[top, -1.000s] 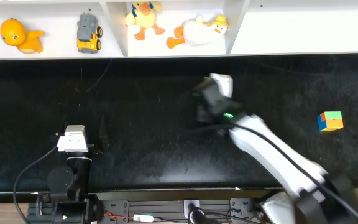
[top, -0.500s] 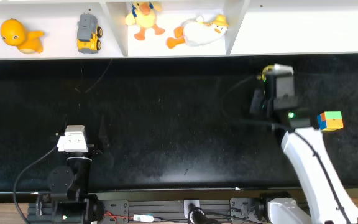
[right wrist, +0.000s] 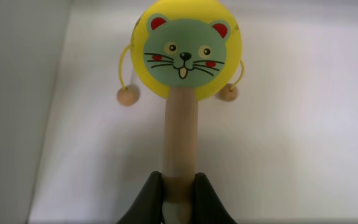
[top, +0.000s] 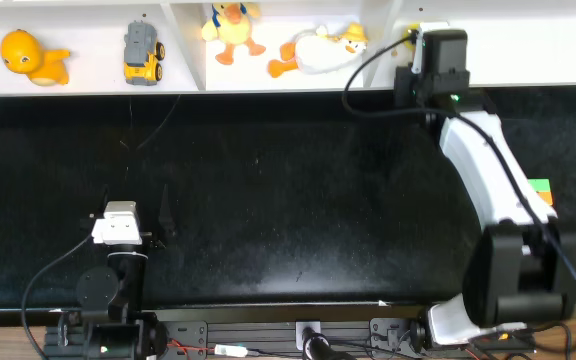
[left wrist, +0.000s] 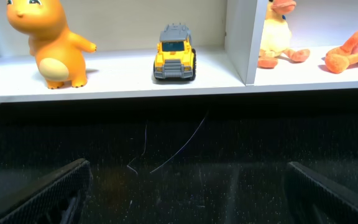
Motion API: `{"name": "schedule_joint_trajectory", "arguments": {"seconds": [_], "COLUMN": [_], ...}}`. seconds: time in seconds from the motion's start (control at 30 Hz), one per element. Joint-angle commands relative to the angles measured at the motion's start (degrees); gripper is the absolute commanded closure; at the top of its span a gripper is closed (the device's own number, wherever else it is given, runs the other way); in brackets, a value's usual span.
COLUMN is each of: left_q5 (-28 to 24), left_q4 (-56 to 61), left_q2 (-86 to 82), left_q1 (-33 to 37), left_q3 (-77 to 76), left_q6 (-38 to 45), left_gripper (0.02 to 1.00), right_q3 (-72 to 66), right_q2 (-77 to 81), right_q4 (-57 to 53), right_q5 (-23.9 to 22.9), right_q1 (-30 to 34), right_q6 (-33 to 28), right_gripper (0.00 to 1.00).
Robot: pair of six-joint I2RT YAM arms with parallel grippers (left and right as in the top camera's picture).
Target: Store Toys
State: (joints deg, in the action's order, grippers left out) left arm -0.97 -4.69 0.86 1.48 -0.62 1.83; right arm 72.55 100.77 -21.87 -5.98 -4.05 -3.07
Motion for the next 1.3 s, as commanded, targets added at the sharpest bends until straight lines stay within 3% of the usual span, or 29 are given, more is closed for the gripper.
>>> {"name": "schedule_joint_trajectory", "arguments": {"seconds": [0.03,0.07,0.27,0.4,0.6,0.73,1.03,1.3], "left_q5": [0.68,0.68,0.68,0.68,0.68,0.68,0.68,0.68], "left_q4": [-0.13,-0.15,-0.15,-0.15,-0.15,-0.15,-0.15,-0.15], "left_q2": [-0.70,-0.70,-0.70,-0.70,-0.70,-0.70,-0.70,-0.70], "left_q1": [-0.22,-0.22,-0.22,-0.22,-0.22,-0.22,-0.22,-0.22], "left_q3": [0.15,0.15,0.15,0.15,0.15,0.15,0.15,0.15], "left_q6": [-0.37,-0.37,-0.37,-0.37,-0.37,-0.35,-0.37,-0.37], "left_gripper": [0.020,0.020,0.020,0.020,0.020,0.020,0.020,0.020], "right_q3": [3.04,3.06,3.04,1.86,-11.06,-20.63,-24.74,-24.92], "right_q2": [3.28,3.85,3.67,-1.16,-18.05,-30.51,-51.65,-59.78], "right_q4": [2.93,3.43,0.20,-5.38,-8.15,-11.85,-43.10,-42.71], "right_q5": [3.63,3.63,3.63,2.89,-1.18,-1.53,-0.68,-0.70], "right_q1": [0.33,0.33,-0.31,-1.57,-2.32,-1.27,-1.07,-1.07], "right_q6": [-0.74,-0.74,-0.55,-0.66,-0.57,-0.57,4.79,4.76], "right_gripper": [0.879,0.831,0.327,0.115,0.009,0.003,0.005,0.005]}}
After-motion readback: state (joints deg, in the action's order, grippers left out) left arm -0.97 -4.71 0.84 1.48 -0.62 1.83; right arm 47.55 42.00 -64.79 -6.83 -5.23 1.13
